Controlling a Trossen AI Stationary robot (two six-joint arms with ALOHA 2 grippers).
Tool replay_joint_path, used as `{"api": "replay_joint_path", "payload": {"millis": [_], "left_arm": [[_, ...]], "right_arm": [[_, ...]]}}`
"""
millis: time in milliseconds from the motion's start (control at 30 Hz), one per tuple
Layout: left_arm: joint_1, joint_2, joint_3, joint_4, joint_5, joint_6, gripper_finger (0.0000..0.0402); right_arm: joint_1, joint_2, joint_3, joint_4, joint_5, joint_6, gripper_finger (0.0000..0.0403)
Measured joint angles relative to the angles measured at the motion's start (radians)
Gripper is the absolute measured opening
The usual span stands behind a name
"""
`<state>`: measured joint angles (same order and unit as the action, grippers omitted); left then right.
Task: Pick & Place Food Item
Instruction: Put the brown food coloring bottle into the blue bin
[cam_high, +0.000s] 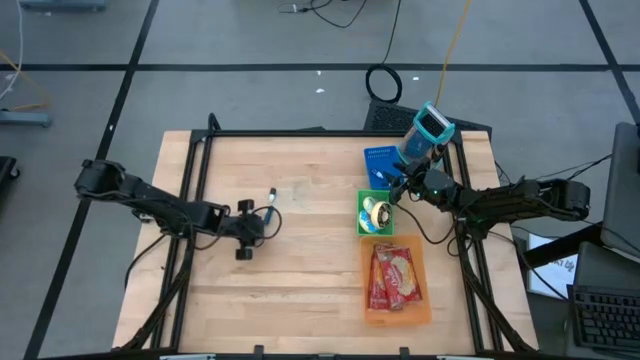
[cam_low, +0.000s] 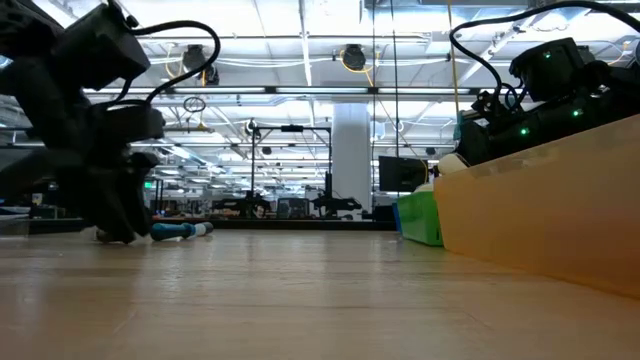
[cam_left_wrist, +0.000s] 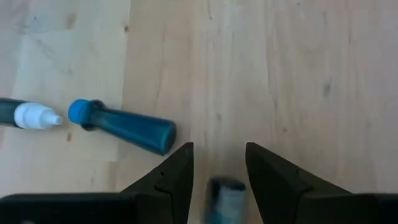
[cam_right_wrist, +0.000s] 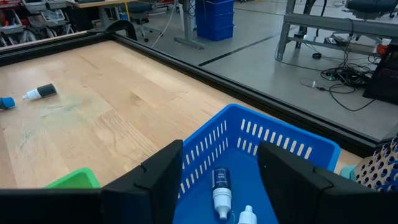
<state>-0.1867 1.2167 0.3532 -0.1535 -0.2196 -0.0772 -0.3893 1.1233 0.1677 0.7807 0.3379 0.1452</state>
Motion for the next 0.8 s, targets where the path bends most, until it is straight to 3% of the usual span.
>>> {"api": "replay_joint_path", "payload": {"millis": [267,433,567,800], "left_arm": [[0.001,0.026,0.0,0.051,-0.017,-0.009,0.0145],[0.002,0.026,0.036,0.078,-0.036,-0.132,0.0145],[0.002,0.026,0.097,0.059,-0.036,-0.348,0.0145],[0.001,0.025,0.225,-0.219,0.185,-0.892,0.0145]], "right_arm": [[0.0,0.0,0.0,-0.002,0.0,0.0,0.0194],[0.0,0.0,0.0,-0.008,0.0,0.0,0.0194],[0.0,0.0,0.0,-0.008,0.0,0.0,0.0194],[0.0,0.0,0.0,-0.008,0.0,0.0,0.0194]]}}
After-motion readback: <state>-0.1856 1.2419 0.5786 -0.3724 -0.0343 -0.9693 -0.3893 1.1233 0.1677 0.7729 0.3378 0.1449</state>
